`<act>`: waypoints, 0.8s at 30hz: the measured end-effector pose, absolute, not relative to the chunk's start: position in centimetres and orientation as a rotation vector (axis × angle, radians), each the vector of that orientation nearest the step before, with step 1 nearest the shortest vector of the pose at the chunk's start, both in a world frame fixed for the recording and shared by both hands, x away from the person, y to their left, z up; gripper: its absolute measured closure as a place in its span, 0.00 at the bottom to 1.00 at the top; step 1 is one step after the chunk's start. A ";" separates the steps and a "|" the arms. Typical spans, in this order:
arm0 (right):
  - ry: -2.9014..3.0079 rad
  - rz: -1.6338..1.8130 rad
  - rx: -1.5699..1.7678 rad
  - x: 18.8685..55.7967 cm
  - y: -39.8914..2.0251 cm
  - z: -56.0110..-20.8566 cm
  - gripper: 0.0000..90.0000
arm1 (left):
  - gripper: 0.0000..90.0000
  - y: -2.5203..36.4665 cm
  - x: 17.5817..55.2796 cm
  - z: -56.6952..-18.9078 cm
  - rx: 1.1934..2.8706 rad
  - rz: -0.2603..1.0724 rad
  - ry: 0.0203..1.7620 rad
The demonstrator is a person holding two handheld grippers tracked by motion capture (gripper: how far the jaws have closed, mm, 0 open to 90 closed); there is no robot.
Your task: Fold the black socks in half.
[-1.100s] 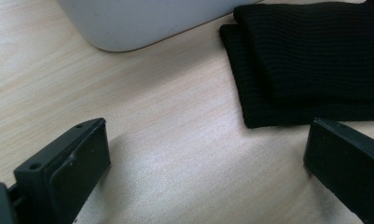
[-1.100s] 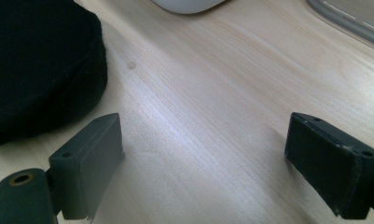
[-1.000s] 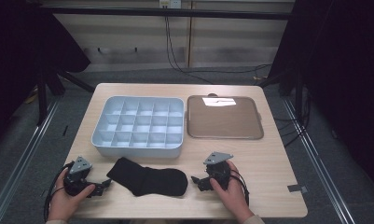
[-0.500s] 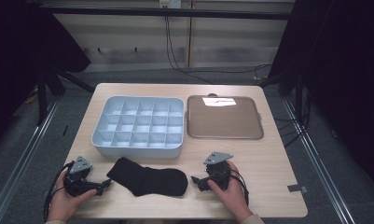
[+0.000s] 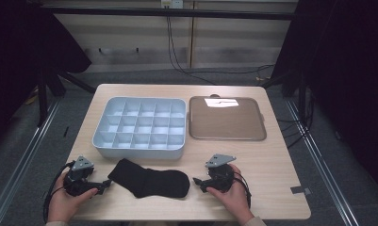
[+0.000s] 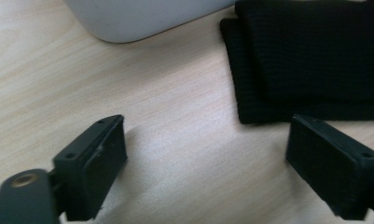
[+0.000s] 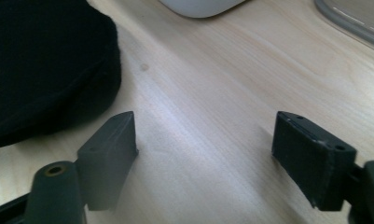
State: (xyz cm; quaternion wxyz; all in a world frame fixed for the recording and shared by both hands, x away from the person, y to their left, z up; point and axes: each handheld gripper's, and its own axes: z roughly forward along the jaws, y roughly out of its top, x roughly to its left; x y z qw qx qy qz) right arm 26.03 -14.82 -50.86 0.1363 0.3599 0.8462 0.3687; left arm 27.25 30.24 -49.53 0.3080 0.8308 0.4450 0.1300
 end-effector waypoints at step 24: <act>2.563 1.144 0.814 24.7 -13.4 -50.0 1.00 | 0.44 27.6 28.3 -46.7 2.150 0.205 1.288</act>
